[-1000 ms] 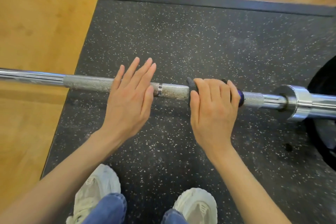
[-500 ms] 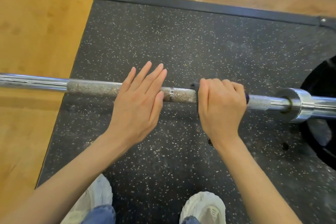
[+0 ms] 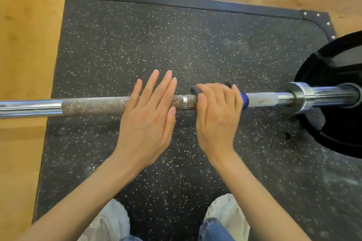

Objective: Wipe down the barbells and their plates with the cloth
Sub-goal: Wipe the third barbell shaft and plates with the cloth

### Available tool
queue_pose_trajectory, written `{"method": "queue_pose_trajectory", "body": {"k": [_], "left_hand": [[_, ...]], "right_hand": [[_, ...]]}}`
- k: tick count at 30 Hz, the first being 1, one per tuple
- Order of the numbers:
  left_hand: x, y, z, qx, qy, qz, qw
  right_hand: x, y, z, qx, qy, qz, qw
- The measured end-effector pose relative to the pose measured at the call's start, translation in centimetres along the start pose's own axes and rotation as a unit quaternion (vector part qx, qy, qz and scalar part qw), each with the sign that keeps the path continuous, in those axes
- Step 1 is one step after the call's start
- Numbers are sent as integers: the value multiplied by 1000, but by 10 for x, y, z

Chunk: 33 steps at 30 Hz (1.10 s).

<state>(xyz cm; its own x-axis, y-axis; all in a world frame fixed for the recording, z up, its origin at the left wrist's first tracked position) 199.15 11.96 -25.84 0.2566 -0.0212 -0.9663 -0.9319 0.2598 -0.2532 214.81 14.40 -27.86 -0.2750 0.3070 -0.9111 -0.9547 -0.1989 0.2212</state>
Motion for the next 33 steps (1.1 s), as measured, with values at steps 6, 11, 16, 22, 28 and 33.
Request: {"method": "queue_pose_trajectory", "body": {"k": [6,11,16,22,28,33], "left_hand": [[1,1,-2,14,-4,-6,1000],[3,2,-2,8,-18,-6,1000],[2,0,-1,8,-8,-2,1000],[2,1,-2,-1,-6,-3,1000],[3,-3,1,-12,-7,0,1000],[2,-3,-1,-14,-9,-11,1000]], "right_hand": [[-11,-48,-1,-5,-5,-7,1000],[6,18,-7,-13,-6,49,999],[-6,-26,-13,6,-1,22,1000],[2,7,-13,-92,51,69,992],[2,0,-19,64,-4,84,994],[9,-18,-25,-109,33,41,993]]}}
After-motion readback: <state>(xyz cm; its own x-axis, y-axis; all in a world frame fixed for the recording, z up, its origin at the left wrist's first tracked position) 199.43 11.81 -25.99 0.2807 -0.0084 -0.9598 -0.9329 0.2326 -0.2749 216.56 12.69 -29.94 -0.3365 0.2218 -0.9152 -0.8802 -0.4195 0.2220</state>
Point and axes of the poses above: each hand's wrist, its own z-axis towards the middle knuckle, its own x-axis out of the palm, y = z × x, the point moved 1 cm from there along z, towards the middle knuckle, and after that the axes turned 7 degrees about y, right-handed, at the moved point
